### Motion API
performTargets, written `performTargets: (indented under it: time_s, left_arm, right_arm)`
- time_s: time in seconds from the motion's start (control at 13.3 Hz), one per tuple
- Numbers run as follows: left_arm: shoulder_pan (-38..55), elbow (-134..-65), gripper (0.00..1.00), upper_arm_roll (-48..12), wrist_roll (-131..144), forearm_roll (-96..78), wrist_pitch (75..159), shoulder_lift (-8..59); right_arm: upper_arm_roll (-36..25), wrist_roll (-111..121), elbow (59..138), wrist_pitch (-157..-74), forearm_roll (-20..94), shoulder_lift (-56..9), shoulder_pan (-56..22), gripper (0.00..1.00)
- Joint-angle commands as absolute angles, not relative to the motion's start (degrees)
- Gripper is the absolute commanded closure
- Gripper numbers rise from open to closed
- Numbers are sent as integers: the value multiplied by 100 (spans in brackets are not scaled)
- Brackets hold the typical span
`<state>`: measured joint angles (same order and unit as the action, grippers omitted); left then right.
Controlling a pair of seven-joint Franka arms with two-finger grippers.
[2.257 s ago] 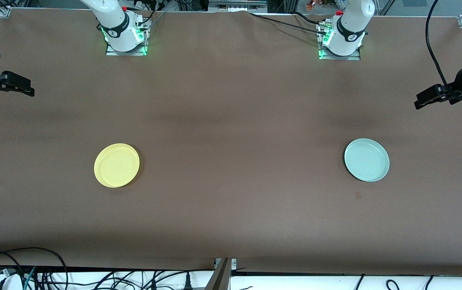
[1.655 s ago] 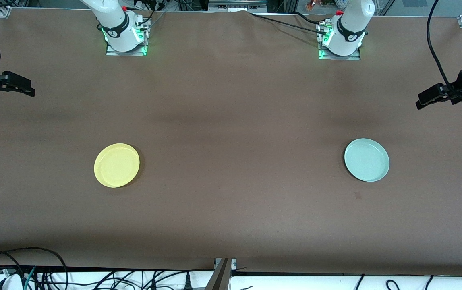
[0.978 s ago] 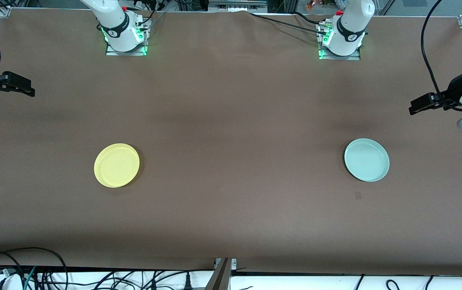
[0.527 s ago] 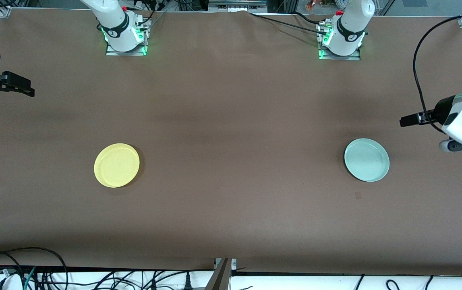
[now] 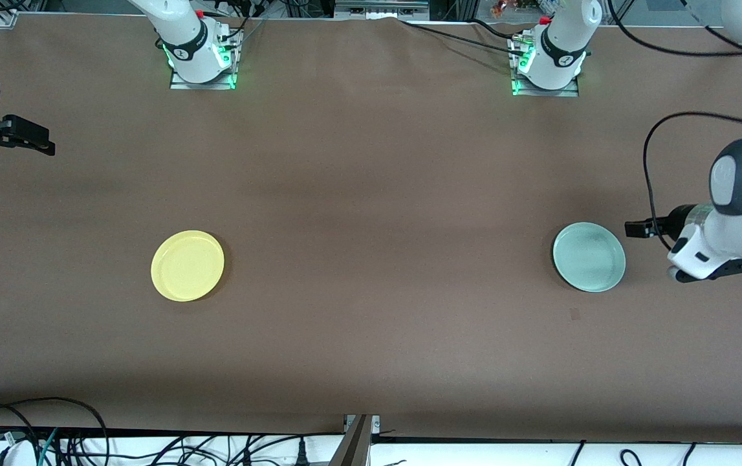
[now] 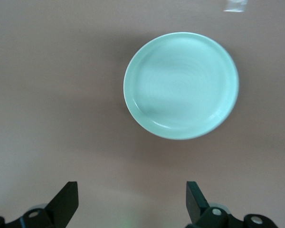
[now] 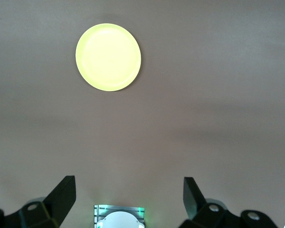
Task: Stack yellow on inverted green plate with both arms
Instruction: 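Move the left gripper down to the rim of the green plate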
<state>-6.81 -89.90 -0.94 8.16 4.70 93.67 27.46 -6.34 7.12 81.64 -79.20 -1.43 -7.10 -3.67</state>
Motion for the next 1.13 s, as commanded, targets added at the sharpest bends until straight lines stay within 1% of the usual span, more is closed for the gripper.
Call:
performTargets:
  time_s: [0.0, 0.15, 0.45, 0.68, 0.75, 0.83, 0.9, 0.98, 1.05]
  left_arm:
    - [-1009, -8868, 0, -123, 695, 571, 9693, 3408]
    - [-1221, -8877, 0, -141, 555, 571, 9966, 3787]
    - [-1248, -8877, 0, -141, 220, 554, 10703, 4174]
    - [-1239, -8894, 0, -158, 220, 501, 10775, 4192]
    - [-1248, -8964, 15, -167, 211, 501, 10793, 4192]
    - [-1257, -9095, 38, -167, 150, 501, 10958, 4192]
    - [-1257, -9297, 48, -176, 28, 492, 11186, 4184]
    - [-1257, -9377, 50, -176, -17, 483, 11302, 4166]
    - [-1257, -9378, 60, -167, -26, 492, 11294, 4166]
  right_arm:
    - [-615, 712, 8051, -7893, -88, -756, -308, 0]
    - [-615, 721, 8051, -7893, -88, -756, -308, 0]
    - [-615, 712, 8051, -7893, -88, -782, -308, 0]
    - [-615, 712, 8051, -7893, -88, -782, -308, 0]
    - [-615, 712, 8051, -7893, -88, -791, -308, 0]
    - [-615, 712, 8051, -7893, -88, -791, -308, 0]
    - [-615, 712, 8051, -7893, -88, -800, -316, 0]
    - [-615, 712, 8051, -7893, -88, -817, -308, 0]
    - [-615, 712, 8051, -7893, -88, -817, -316, 0]
